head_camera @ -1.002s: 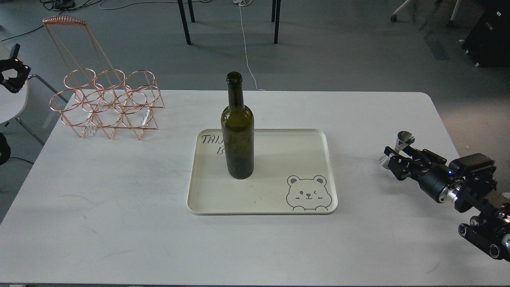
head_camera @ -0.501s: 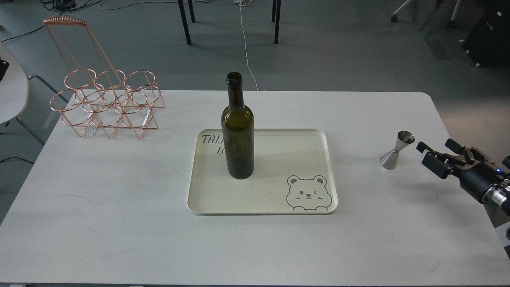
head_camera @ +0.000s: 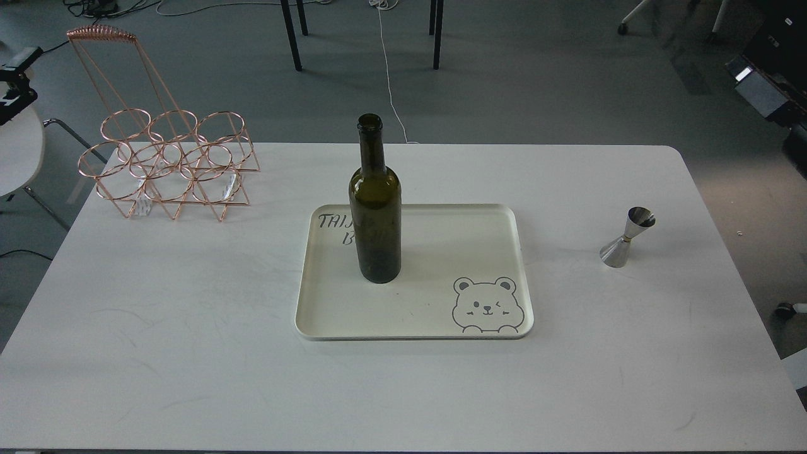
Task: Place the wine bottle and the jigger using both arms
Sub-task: 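Reach the left gripper to the neck of the green wine bottle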
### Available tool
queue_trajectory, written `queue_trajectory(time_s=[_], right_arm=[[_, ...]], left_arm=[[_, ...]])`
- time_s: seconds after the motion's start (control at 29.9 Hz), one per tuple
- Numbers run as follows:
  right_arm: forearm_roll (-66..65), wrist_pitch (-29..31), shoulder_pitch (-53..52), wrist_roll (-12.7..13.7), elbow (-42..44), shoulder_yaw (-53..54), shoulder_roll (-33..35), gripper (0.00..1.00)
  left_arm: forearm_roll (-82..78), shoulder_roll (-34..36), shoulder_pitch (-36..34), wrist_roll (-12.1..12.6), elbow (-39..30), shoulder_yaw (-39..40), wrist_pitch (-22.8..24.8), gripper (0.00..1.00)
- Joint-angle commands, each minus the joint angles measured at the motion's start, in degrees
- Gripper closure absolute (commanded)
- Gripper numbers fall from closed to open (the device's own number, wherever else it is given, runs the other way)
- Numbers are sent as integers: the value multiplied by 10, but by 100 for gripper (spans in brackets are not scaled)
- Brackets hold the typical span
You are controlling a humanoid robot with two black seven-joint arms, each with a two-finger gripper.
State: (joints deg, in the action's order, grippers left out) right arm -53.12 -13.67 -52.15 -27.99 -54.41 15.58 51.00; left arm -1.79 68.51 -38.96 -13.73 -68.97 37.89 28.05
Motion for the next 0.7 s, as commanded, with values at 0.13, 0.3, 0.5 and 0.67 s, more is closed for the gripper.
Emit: queue_trajectory(time_s=[0.13,0.3,0.5,0.67], right_arm=[[120,82,-20,0,100,45,-84,3],[212,189,-28,0,220,112,-135,3],[266,303,-67,0,364,139,-190,3],[309,339,-71,0,374,140,-189,3]], left_arm=[[-244,26,-4,-2,-173,10,-73,2],[-428,12,-5,-4,-267,12,-120,2],[-680,-49,-4,-4,-299,7,-152,4],[-873,-107,-4,-4,-300,6,-155,5]])
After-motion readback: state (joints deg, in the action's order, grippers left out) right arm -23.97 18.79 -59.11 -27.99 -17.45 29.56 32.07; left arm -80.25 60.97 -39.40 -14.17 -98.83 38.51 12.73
